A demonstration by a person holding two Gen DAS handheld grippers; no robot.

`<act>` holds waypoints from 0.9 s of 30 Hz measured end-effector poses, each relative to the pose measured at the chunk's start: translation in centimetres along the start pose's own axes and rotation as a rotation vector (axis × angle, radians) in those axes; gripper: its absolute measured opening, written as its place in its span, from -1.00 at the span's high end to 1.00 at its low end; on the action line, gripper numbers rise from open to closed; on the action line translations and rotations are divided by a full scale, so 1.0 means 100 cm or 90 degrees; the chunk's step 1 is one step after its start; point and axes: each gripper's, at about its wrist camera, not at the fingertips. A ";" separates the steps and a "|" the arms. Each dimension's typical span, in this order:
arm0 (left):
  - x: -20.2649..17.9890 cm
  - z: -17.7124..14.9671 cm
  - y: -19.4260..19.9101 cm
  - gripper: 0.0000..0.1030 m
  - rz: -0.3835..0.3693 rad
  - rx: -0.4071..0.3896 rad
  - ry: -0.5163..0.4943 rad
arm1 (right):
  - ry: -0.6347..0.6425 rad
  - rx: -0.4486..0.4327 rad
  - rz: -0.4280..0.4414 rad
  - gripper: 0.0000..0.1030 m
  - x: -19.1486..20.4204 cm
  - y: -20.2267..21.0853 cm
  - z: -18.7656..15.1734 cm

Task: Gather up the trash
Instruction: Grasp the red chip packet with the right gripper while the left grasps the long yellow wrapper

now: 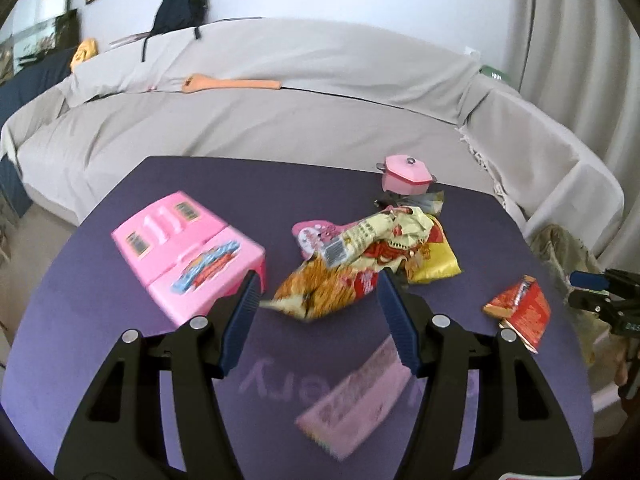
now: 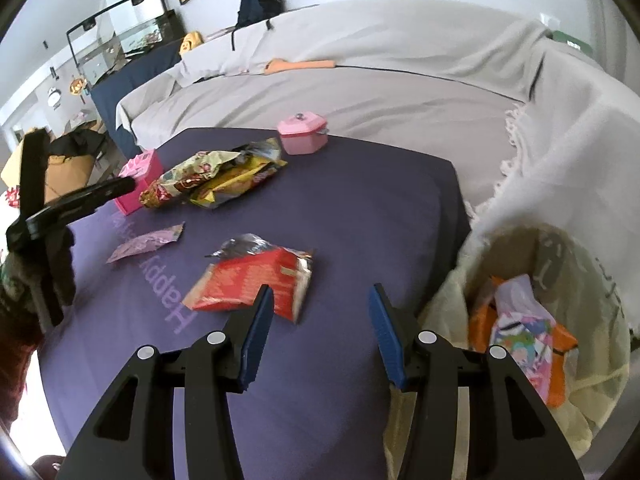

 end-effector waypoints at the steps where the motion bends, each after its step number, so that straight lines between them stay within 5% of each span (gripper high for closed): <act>1: -0.001 0.002 -0.006 -0.11 -0.003 0.008 -0.006 | 0.004 0.002 -0.001 0.09 0.002 -0.002 0.001; 9: -0.008 0.002 -0.047 -0.11 0.027 0.105 -0.025 | 0.013 0.041 -0.011 0.09 0.011 -0.022 0.008; 12: 0.003 0.002 -0.050 -0.05 0.030 0.131 0.028 | 0.014 0.047 -0.022 0.09 0.016 -0.024 0.010; 13: 0.006 0.001 -0.048 0.11 0.023 0.131 0.045 | 0.012 0.046 -0.023 0.09 0.018 -0.023 0.011; 16: 0.015 -0.009 -0.031 0.19 0.005 0.111 0.077 | 0.013 0.033 -0.013 0.09 0.028 -0.017 0.014; 27: 0.051 -0.042 0.049 0.20 0.040 0.042 0.147 | 0.068 0.011 -0.011 0.09 0.093 -0.019 0.023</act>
Point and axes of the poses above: each gripper's, at about its wrist camera, not at the fingertips, and y roughly against the way its jaws point, x to its left, z to its top, and after that the axes turned 8 degrees about -z, right-handed
